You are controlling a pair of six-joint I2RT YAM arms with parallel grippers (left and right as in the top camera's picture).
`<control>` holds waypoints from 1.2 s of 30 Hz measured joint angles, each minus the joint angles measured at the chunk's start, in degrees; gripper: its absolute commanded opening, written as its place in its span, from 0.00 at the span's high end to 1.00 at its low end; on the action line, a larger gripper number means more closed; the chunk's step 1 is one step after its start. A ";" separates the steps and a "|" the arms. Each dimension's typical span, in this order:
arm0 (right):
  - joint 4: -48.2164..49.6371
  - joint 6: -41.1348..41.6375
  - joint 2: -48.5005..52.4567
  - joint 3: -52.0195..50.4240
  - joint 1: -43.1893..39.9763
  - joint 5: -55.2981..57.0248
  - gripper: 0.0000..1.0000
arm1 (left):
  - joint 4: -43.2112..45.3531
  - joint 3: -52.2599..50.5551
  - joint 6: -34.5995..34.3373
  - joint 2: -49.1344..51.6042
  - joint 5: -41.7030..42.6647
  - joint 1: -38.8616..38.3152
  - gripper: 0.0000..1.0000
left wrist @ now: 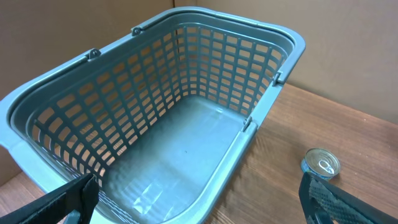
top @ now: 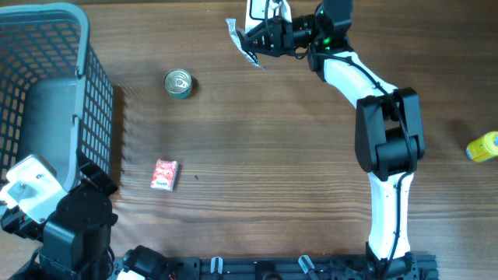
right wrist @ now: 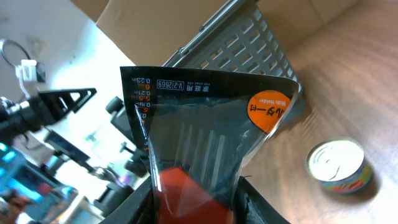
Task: Scan the item barcode
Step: 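Hold the pack's barcode side under the white scanner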
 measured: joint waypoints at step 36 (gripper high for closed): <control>-54.73 -41.00 0.00 0.11 -0.07 59.25 0.95 | -0.11 0.02 0.00 0.00 0.87 0.00 0.00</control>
